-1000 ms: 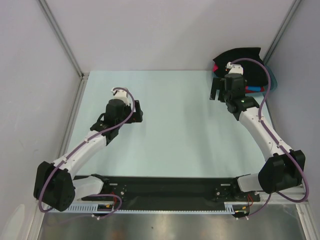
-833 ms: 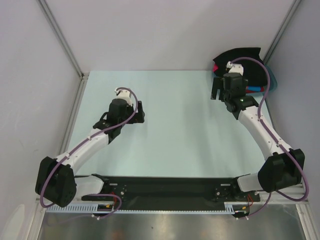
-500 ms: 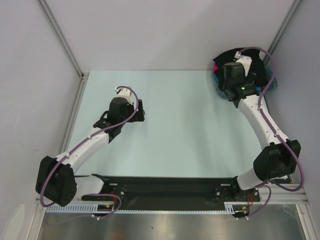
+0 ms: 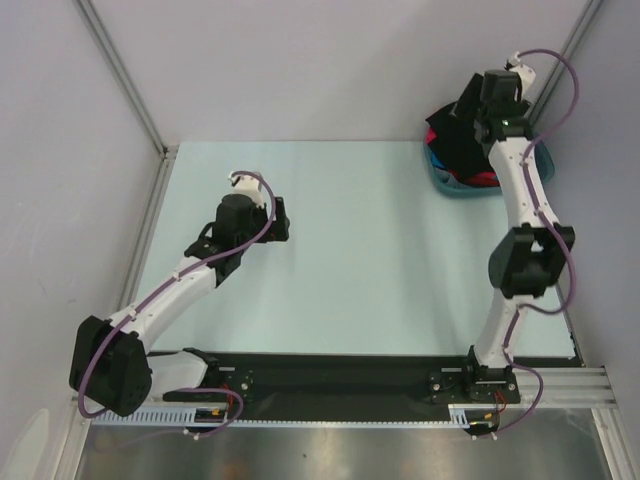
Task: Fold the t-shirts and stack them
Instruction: Grab the tshirt from the pile
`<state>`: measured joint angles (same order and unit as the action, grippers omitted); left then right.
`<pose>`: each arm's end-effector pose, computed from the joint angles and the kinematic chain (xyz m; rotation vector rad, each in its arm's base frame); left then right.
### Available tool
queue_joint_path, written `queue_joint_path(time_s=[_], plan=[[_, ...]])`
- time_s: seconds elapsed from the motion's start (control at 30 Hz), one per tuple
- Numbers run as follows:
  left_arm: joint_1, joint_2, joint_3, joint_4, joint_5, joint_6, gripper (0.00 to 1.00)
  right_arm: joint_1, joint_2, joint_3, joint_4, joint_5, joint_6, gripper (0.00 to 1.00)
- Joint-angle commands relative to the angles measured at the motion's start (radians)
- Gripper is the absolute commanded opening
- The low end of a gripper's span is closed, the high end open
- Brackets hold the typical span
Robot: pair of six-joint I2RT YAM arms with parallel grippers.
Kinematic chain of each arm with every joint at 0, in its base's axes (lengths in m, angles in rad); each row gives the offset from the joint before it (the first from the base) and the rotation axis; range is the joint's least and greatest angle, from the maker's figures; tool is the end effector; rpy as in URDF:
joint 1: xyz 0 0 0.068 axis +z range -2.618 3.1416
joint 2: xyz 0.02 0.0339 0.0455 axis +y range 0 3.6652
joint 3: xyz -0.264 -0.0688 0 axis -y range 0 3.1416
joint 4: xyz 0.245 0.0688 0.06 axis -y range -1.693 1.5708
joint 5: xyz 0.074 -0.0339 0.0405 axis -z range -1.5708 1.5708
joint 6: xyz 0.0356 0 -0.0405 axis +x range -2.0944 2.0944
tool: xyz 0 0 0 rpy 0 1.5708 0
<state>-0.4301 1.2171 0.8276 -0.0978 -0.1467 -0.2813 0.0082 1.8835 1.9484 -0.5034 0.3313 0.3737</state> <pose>0.2517 -0.1097 0.2725 0.0624 2.0641 -0.2903 0.4394 -0.0080 0.3947 0.5649 1.9029 -0.0859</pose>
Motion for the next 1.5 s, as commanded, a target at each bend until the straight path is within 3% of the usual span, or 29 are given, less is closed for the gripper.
queue_joint_path(time_s=[0.0, 0.07, 0.17, 0.5, 0.57, 0.67, 0.8, 0.9, 0.93, 1.17, 1.47], plan=[[-0.009, 0.002, 0.031, 0.03, 0.016, 0.028, 1.0, 0.006, 0.227, 0.27, -0.032, -0.119, -0.025, 1.0], [-0.009, 0.015, 0.041, 0.026, 0.018, 0.03, 1.0, 0.01, 0.375, 0.389, -0.072, -0.115, -0.059, 1.0], [-0.009, 0.019, 0.039, 0.029, 0.024, 0.033, 1.0, 0.036, 0.474, 0.523, -0.046, -0.107, -0.149, 1.0], [-0.009, 0.067, 0.065, 0.03, 0.03, 0.037, 1.0, 0.091, 0.586, 0.534, 0.094, 0.046, -0.289, 1.0], [-0.009, 0.082, 0.073, 0.033, 0.042, 0.036, 1.0, 0.105, 0.597, 0.523, 0.104, 0.108, -0.32, 0.96], [-0.009, 0.09, 0.073, 0.035, 0.052, 0.031, 1.0, 0.116, 0.591, 0.492, 0.147, 0.199, -0.354, 0.84], [-0.009, 0.084, 0.067, 0.032, 0.045, 0.036, 1.0, 0.124, 0.588, 0.463, 0.195, 0.319, -0.371, 0.79], [-0.009, 0.078, 0.064, 0.029, 0.042, 0.04, 1.0, 0.119, 0.605, 0.465, 0.224, 0.382, -0.426, 0.8], [-0.009, 0.076, 0.064, 0.029, 0.044, 0.042, 1.0, 0.119, 0.611, 0.471, 0.233, 0.393, -0.432, 0.85], [-0.009, 0.078, 0.065, 0.03, 0.047, 0.045, 1.0, 0.092, 0.634, 0.474, 0.166, 0.28, -0.4, 0.94], [-0.009, 0.101, 0.071, 0.035, 0.052, 0.044, 1.0, 0.101, 0.566, 0.363, 0.183, 0.156, -0.378, 0.9]])
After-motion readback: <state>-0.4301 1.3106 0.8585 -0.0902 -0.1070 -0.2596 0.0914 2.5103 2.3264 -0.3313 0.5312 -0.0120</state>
